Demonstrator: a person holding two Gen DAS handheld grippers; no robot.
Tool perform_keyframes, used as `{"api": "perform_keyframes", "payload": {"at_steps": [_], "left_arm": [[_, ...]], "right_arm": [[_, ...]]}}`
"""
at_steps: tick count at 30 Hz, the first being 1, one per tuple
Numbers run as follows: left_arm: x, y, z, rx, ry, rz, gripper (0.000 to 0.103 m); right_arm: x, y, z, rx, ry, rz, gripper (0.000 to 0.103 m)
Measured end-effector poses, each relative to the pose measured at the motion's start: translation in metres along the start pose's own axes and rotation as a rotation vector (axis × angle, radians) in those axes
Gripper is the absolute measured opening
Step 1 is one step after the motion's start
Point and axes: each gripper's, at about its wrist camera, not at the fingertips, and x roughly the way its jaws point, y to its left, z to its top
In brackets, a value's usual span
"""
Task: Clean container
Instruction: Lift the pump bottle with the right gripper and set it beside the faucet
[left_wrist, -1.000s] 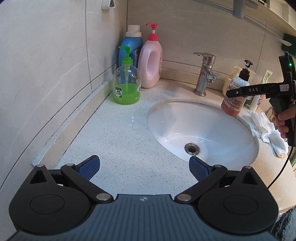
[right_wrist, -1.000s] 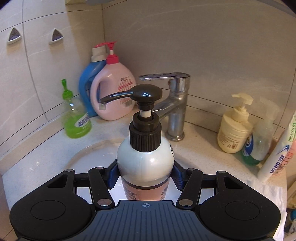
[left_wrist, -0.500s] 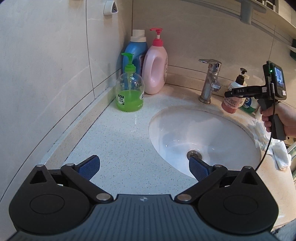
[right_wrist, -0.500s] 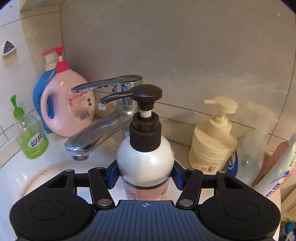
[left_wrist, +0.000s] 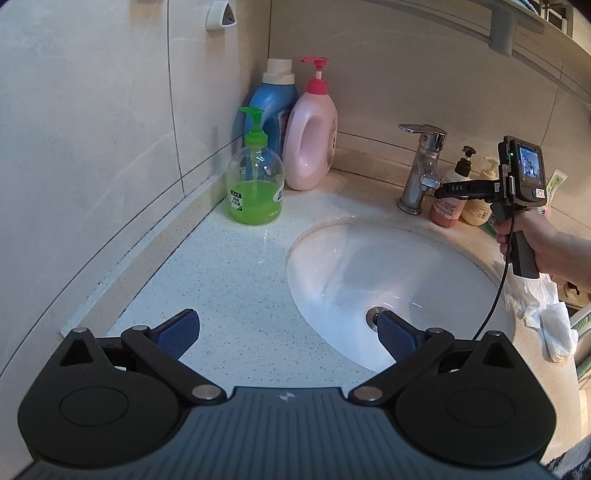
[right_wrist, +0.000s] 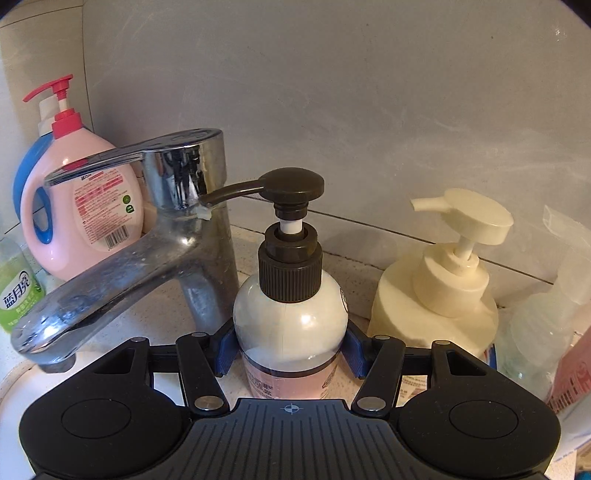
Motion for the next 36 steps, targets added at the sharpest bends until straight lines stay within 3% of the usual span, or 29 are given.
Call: {"api": "perform_keyframes", "payload": {"at_steps": [12,33,36], "left_arm": [[0.003,-0.004,0.0,-0.014,0.005,0.035,0.102],[-0.003,0.001,-0.005,-0.017,0.011,0.039,0.102],[-0.003,0.002,-0.004,-0.021,0.008,0.035,0.102]], "right_arm": [[0.006,0.009,0.001,-0.057,-0.025,-0.006,0.061],[0.008,0.011,0.004,-0.019,-0.026,-0.022,0.061],[0.007,0.008,0.006,0.003,-0.001,-0.011,0.066]]}}
